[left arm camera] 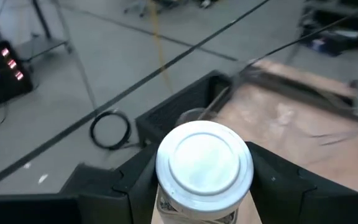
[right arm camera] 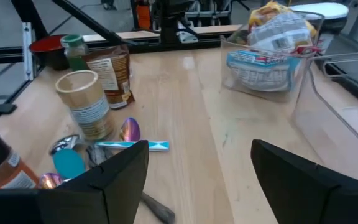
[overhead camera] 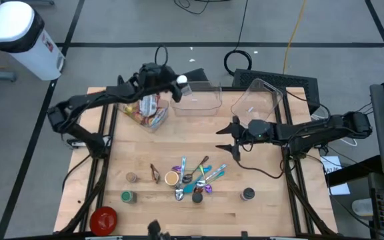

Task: Pick & Place Food Item
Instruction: Put the white seasoning bottle into the middle transparent bin

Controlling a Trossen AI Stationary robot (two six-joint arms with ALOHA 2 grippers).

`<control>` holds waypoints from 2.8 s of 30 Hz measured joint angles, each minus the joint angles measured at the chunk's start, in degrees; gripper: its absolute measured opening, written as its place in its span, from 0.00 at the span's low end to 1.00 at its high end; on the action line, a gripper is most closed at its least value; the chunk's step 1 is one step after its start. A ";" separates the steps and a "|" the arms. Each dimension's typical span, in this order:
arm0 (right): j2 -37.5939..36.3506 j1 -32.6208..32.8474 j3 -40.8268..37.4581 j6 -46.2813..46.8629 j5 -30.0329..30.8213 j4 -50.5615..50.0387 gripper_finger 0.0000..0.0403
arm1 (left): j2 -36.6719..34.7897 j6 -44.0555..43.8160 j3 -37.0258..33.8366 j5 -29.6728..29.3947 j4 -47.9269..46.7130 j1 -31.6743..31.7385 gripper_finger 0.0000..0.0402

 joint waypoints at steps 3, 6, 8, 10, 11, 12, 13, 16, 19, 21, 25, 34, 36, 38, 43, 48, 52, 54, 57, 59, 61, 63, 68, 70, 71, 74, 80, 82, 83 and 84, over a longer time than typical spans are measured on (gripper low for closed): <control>0.00 -0.41 0.00 -0.07 1.11 0.07 0.68 | 3.88 -0.13 0.00 0.01 2.70 2.19 0.52; 0.00 -0.46 0.00 -0.07 2.26 0.37 0.68 | 7.69 -0.46 0.00 -0.78 5.88 3.52 0.52; 0.00 -0.46 0.00 -0.07 2.15 0.41 0.68 | 9.86 -0.53 0.00 -1.27 8.22 4.20 0.52; 0.00 -0.46 0.00 -0.08 2.08 0.42 0.68 | 11.41 -0.59 0.00 -1.59 8.68 4.72 0.52; 0.00 -0.46 0.00 -0.17 2.08 0.42 0.68 | 12.15 -0.59 0.00 -1.72 8.95 4.84 0.52; 0.00 -0.46 0.00 -0.61 2.09 0.42 0.68 | 12.93 -0.52 0.00 -1.87 9.21 4.87 0.52; 0.00 -0.46 0.00 -1.17 2.10 0.42 0.68 | 13.54 -0.22 0.00 -2.15 9.15 4.92 0.52; 0.00 -0.48 0.00 -2.51 2.10 0.42 0.68 | 14.66 0.75 0.00 -3.68 9.07 4.79 0.52; 0.00 -0.64 0.00 -3.20 2.09 0.42 0.67 | 15.00 0.80 0.00 -4.69 7.90 4.82 0.52; 0.03 -1.16 0.00 -3.35 1.98 0.42 0.67 | 15.38 0.89 0.00 -4.89 8.01 4.86 0.52; 0.03 -2.67 0.00 -2.96 1.89 0.41 0.67 | 15.38 0.49 -0.07 -6.28 7.31 4.86 0.52; 0.03 -3.65 0.00 -2.50 1.72 0.37 0.67 | 15.38 -0.02 -5.64 -8.47 12.98 4.79 0.52; 0.03 -3.65 0.00 -2.49 1.67 0.37 0.67 | 15.38 -0.46 -6.56 -8.37 14.47 5.03 0.52; 0.03 -3.65 0.00 -2.47 1.67 0.37 0.67 | 15.38 -0.82 -6.95 -7.97 14.82 5.27 0.52; 0.03 -3.63 0.00 -2.47 1.73 0.37 0.67 | 15.38 -1.07 -7.81 -7.84 14.81 5.34 0.52; 0.03 -3.63 0.00 -2.45 1.75 0.37 0.67 | 15.38 -1.95 -8.04 -7.81 14.98 5.67 0.52; 0.03 -3.63 0.00 -2.45 1.79 0.37 0.67 | 15.38 -2.16 -8.04 -7.90 14.90 5.67 0.52; 0.05 -3.63 0.01 -2.45 1.80 0.37 0.67 | 15.38 -2.56 -8.04 -7.90 14.81 5.67 0.52; 0.05 -3.63 0.02 -2.45 1.80 0.37 0.67 | 15.38 -3.51 -8.04 -7.92 14.76 5.67 0.53; 0.05 -3.63 0.01 -2.45 1.80 0.37 0.67 | 15.38 -3.87 -8.04 -7.92 14.63 5.67 0.58; 0.04 -3.63 0.02 -2.45 1.80 0.37 0.67 | 15.36 -3.96 -8.04 -7.88 14.57 5.65 0.63; 0.05 -3.61 0.02 -2.45 1.80 0.37 0.67 | 15.36 -3.98 -8.04 -7.91 14.44 5.62 0.66; 0.05 -3.62 0.02 -2.45 1.80 0.37 0.67 | 15.36 -3.99 -8.04 -8.05 14.33 5.34 0.65; 0.05 -3.63 0.02 -2.45 1.82 0.37 0.67 | 15.36 -3.74 -8.04 -8.10 14.35 5.34 0.63; 0.05 -3.62 0.02 -2.45 1.82 0.37 0.67 | 15.36 -3.68 -8.04 -8.10 14.35 5.32 0.62; 0.05 -3.61 0.02 -2.45 1.82 0.37 0.67 | 15.34 -2.28 -8.04 -8.08 14.55 5.32 0.61; 0.05 -3.61 0.02 -2.45 1.82 0.37 0.67 | 12.89 -0.37 -8.11 -7.97 13.60 5.30 0.62; 0.05 -3.61 0.02 -2.45 1.82 0.35 0.67 | 11.27 -0.37 -8.11 -7.95 12.70 5.30 0.62; 0.05 -3.61 0.02 -2.45 1.82 0.35 0.67 | 10.35 -0.37 -8.11 -7.87 12.07 5.30 0.63; 0.05 -3.61 0.02 -2.45 1.82 0.35 0.67 | 9.39 -0.41 -8.11 -7.85 11.28 5.28 0.63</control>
